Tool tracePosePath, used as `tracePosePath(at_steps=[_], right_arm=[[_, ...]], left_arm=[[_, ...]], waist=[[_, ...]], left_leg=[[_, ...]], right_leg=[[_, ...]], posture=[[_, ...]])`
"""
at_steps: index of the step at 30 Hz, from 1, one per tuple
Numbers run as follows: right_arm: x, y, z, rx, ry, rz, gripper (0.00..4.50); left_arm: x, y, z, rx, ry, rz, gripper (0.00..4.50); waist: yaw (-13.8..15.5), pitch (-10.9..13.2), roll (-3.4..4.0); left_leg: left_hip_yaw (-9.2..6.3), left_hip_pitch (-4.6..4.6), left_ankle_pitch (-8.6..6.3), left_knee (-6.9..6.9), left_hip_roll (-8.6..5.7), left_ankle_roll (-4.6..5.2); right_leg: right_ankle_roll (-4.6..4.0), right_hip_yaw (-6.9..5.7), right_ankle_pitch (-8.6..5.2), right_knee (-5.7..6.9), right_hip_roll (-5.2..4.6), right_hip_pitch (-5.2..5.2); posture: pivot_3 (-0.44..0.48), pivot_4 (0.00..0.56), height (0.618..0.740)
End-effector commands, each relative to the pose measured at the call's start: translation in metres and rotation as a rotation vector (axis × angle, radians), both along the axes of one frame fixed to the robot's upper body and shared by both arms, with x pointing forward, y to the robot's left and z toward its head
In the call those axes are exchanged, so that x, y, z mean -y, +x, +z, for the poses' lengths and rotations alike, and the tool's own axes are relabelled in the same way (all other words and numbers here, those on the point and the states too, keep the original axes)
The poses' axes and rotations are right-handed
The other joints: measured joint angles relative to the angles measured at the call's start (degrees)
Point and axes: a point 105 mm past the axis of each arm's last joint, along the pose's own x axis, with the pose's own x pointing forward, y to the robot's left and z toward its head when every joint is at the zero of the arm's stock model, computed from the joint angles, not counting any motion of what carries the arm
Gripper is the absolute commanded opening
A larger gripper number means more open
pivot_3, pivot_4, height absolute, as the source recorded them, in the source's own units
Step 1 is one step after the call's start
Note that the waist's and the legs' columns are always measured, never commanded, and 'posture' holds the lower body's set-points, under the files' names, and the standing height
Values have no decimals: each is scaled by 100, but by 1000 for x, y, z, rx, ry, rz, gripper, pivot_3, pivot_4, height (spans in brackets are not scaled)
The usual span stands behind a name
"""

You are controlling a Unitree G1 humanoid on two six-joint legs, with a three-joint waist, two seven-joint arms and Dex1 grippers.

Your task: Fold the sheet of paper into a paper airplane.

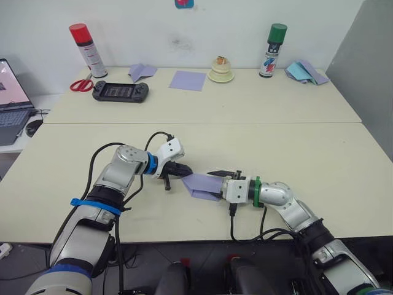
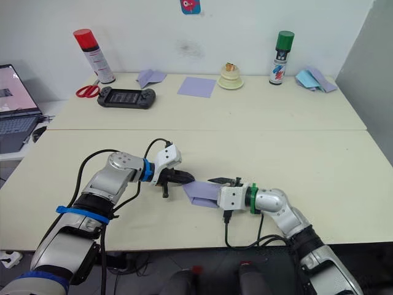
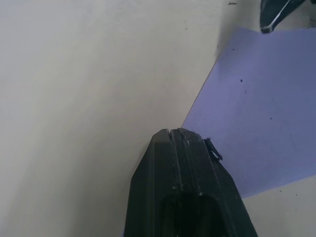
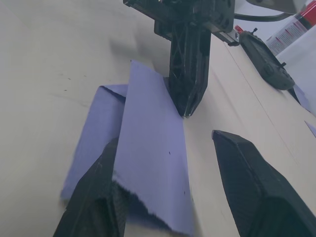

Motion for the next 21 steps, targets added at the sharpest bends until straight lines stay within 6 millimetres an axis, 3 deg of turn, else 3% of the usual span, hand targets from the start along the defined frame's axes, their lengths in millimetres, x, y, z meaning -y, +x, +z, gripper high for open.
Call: tracePosePath(at_steps=[1, 5, 10, 21], right_arm=[[-3, -2, 9, 19, 42, 47, 1361], [-1, -6, 14, 0, 69, 78, 17], [1, -8, 17, -125, 126, 82, 17], [7, 16, 25, -594, 346, -132, 17]], left_arm=[[-5, -2, -8, -19, 50, -5, 0], [-4, -6, -6, -30, 32, -23, 0], [-4, -13, -3, -37, 23, -62, 0], [-8, -18, -5, -44, 24, -76, 0]], waist=[[0, 0, 0], [-1, 0, 0], [-2, 0, 0], [3, 0, 1]], left_leg=[[1, 0, 0, 0, 0, 0], [0, 1, 0, 0, 1, 0], [0, 0, 0, 0, 2, 0], [-5, 0, 0, 0, 4, 1]], right_leg=[[0, 1, 0, 0, -1, 0], [0, 1, 0, 1, -1, 0], [0, 1, 0, 0, -1, 0], [-3, -3, -1, 2, -3, 0]], posture=[[0, 150, 740], [0, 150, 740], [0, 150, 740], [0, 150, 740]])
